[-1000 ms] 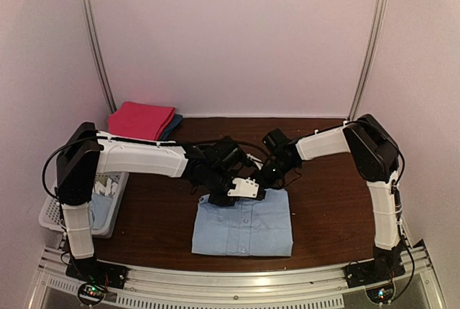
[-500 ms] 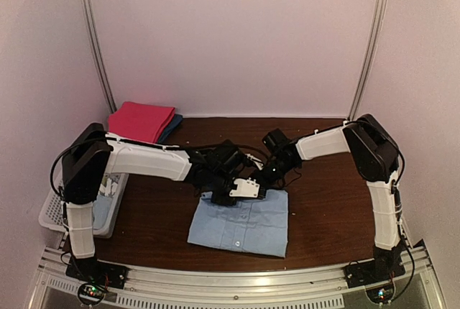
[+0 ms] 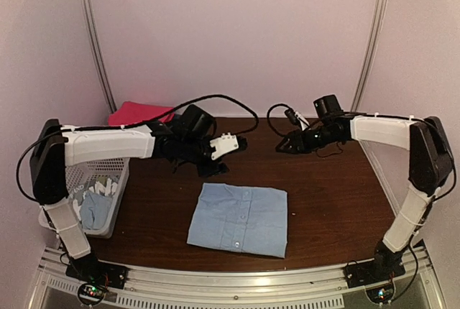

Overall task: Fold and stack the mixed laundry pile
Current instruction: Fold the 2/3-rectangle-folded shirt at the center of the board, then smooth out the square-folded shirt at the center of the board.

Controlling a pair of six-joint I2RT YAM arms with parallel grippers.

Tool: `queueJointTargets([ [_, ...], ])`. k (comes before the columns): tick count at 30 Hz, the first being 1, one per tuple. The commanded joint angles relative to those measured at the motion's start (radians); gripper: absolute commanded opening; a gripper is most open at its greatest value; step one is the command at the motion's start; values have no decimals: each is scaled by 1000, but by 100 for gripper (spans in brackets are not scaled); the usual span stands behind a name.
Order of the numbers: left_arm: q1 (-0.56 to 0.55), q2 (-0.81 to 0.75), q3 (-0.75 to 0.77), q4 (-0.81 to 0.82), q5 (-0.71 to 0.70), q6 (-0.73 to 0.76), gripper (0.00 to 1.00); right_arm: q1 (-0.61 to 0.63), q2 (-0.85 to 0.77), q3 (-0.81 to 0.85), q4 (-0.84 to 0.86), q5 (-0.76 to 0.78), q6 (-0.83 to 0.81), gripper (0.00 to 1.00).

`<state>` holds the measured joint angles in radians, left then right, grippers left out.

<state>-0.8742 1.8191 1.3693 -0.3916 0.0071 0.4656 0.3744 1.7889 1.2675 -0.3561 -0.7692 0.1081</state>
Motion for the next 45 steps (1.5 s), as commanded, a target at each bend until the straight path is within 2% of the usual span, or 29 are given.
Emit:
queueJointTargets([
  [1,109,-174,-145,153,238,-287,56,-30,-157,-176,107,-27,80,57],
  [3,147,-232,-229,216,307,-383,57,-32,-204,-253,136,-45,93,60],
  [5,169,-269,-296,248,305,-473,57,-34,-244,-332,172,-54,103,62],
  [10,234,-306,-457,378,399,-715,57,-35,-249,-474,265,-82,127,67],
  [13,241,-297,-540,481,423,-742,58,-36,-225,-508,291,-81,108,69],
  [20,252,-202,-579,634,494,-756,59,-34,-150,-556,415,-122,120,69],
  [32,274,-110,-570,716,571,-757,61,17,-110,-546,443,-230,90,67],
  [36,276,-91,-579,750,596,-773,62,37,-93,-543,431,-238,79,60],
  [43,276,-50,-572,787,632,-777,51,42,-137,-541,416,-222,93,30],
  [45,276,-36,-570,800,639,-777,51,45,-150,-536,399,-217,96,22],
])
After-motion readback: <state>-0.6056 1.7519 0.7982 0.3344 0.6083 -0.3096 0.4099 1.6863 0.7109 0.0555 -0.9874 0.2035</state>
